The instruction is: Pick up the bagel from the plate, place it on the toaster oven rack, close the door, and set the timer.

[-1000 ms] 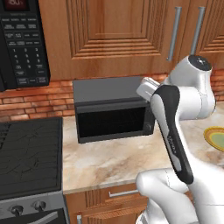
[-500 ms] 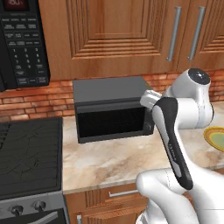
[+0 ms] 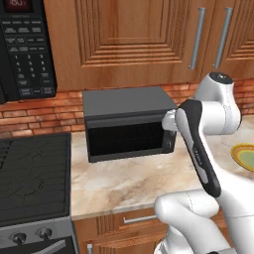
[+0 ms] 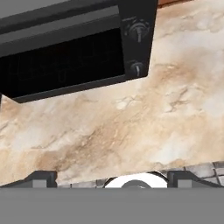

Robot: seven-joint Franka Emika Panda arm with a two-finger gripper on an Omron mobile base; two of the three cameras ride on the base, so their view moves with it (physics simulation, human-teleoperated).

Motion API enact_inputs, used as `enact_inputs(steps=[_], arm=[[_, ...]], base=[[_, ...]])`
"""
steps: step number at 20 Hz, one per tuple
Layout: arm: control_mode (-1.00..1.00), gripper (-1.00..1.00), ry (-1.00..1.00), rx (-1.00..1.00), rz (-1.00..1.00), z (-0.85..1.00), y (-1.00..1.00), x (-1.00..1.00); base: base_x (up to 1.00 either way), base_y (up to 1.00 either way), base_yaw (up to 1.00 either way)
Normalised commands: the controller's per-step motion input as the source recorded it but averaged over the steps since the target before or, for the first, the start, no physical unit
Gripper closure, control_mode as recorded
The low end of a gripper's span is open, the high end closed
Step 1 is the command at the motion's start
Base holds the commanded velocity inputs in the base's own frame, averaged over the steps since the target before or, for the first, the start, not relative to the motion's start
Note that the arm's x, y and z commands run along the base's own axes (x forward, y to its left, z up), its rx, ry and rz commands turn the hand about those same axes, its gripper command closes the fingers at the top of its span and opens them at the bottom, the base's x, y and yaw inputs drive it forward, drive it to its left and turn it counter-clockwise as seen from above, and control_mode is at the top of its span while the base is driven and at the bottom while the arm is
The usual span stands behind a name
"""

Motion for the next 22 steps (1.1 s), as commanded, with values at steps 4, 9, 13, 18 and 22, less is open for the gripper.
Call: enact_inputs(steps=[4,9,13,18,22], arm=[[-1.0,-1.0,0.09,0.04,0.23,-0.71,-0.17,0.04],[-1.0,-1.0,-0.08,0.14,0.16,-0.75,-0.23,0.0],[-1.0,-1.0,-0.17,0.03,0.07,-0.55,-0.26,0.07],[-1.0,-1.0,-0.09,0.0,0.0,-0.34,-0.1,0.25],[-1.0,-1.0,-0.02,0.0,0.0,-0.24,-0.02,0.45]], base=[[0.0,0.0,0.0],[0.0,0.0,0.0],[0.0,0.0,0.0],[0.0,0.0,0.0],[0.0,0.0,0.0]])
